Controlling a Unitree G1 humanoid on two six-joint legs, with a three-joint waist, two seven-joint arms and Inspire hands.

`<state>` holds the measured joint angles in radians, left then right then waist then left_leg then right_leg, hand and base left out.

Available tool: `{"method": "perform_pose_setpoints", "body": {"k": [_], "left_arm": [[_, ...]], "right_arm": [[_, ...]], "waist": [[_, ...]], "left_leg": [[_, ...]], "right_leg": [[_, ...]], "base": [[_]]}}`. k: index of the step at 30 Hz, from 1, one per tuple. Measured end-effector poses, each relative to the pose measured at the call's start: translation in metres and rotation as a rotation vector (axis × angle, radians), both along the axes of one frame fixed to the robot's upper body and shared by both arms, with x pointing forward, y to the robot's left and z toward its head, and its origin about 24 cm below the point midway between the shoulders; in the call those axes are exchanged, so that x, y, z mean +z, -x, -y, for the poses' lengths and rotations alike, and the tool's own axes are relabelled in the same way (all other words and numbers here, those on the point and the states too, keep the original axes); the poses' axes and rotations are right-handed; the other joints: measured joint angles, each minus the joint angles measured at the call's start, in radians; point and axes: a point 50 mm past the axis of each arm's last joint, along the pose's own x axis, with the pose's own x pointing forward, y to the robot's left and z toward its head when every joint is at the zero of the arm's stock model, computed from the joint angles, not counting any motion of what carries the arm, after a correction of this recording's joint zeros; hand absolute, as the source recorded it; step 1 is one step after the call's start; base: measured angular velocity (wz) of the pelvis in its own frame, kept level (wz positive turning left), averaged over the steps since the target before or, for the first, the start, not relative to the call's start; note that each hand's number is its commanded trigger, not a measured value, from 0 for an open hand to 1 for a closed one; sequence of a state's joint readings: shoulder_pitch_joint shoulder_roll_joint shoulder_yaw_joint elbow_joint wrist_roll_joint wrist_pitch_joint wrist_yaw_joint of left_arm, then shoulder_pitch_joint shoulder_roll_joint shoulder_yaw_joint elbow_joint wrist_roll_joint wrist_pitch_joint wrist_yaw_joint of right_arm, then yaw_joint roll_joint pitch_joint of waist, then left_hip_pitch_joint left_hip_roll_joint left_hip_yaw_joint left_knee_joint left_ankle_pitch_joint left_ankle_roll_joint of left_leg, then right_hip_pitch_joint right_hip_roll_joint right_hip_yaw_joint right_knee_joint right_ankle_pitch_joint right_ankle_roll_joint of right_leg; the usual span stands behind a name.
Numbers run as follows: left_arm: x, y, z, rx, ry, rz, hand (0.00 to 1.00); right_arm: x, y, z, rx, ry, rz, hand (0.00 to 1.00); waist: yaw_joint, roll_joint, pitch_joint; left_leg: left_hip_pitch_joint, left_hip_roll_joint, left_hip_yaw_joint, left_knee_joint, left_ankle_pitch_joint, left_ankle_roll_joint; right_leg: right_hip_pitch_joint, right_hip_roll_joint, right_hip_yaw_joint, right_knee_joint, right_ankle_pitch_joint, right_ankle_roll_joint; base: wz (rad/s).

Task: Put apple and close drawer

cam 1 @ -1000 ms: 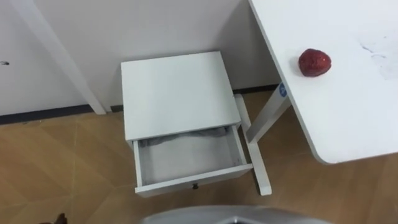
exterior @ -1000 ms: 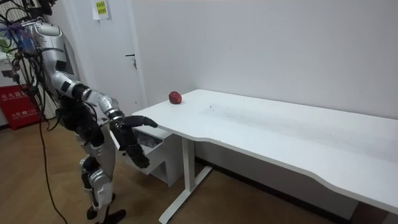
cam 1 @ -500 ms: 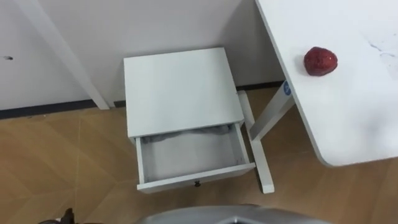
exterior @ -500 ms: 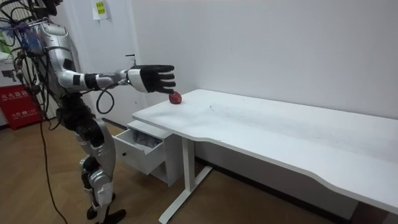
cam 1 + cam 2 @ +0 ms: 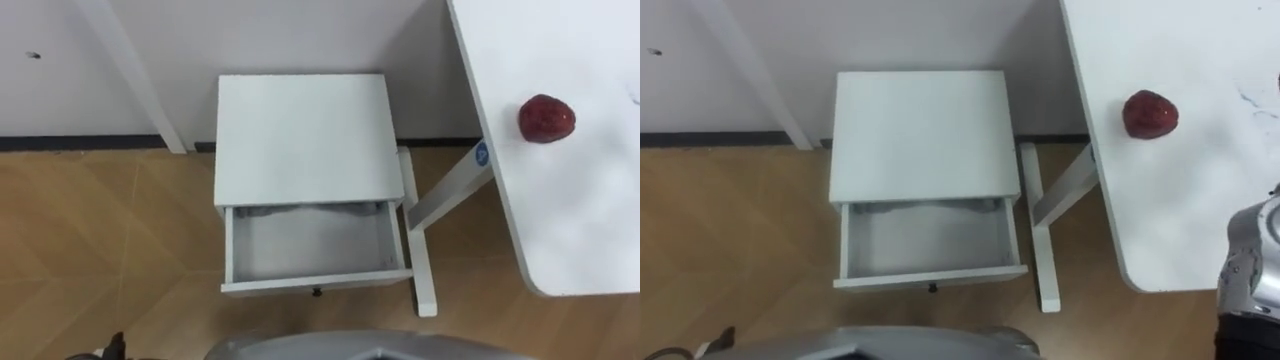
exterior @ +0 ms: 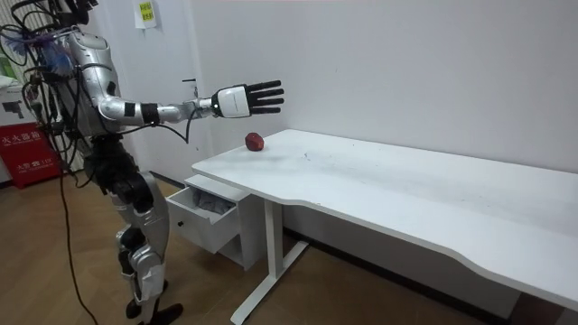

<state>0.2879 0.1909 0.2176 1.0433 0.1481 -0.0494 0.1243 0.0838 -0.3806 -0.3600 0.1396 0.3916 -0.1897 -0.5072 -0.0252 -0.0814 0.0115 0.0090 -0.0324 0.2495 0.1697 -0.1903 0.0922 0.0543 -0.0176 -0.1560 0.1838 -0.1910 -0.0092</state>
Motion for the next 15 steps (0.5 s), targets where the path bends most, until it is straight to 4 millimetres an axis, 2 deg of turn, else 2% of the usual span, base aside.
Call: {"method": "perform_pose_setpoints", "body": {"k": [3,7,12,15], "left_arm": [[0.0,-0.005,0.001,-0.029,0.003,0.003,0.0],[0.001,-0.007,-0.002,-0.037,-0.003,0.005,0.0],[0.001,-0.003,-0.003,-0.047,-0.001,-0.008,0.0],[0.001,-0.002,-0.003,-0.053,-0.002,-0.021,0.0]], "right_arm": [[0.0,-0.01,-0.01,0.127,0.031,-0.033,0.0],[-0.001,-0.014,-0.012,0.197,0.083,-0.083,0.0],[-0.024,-0.016,-0.017,0.295,0.087,-0.224,0.0],[-0.03,-0.019,-0.023,0.359,0.099,-0.277,0.0]], "waist": [[0.002,0.001,-0.0005],[0.016,0.002,-0.0015],[0.027,-0.003,-0.0017],[0.028,-0.004,-0.0018]], "left_leg": [[0.0,0.0,-0.005,-0.001,0.0,0.0],[0.008,0.0,-0.009,0.0,0.0,0.0],[0.026,-0.003,-0.012,-0.001,0.0,-0.001],[0.027,-0.003,-0.016,-0.001,0.0,-0.001]], "right_leg": [[0.002,0.0,-0.011,0.0,0.0,0.0],[0.017,-0.001,-0.015,-0.001,0.0,0.0],[0.045,-0.003,-0.024,-0.018,0.0,0.0],[0.047,-0.002,-0.025,-0.018,0.0,0.0]], "base": [[0.05],[0.04],[0.03],[0.0]]}}
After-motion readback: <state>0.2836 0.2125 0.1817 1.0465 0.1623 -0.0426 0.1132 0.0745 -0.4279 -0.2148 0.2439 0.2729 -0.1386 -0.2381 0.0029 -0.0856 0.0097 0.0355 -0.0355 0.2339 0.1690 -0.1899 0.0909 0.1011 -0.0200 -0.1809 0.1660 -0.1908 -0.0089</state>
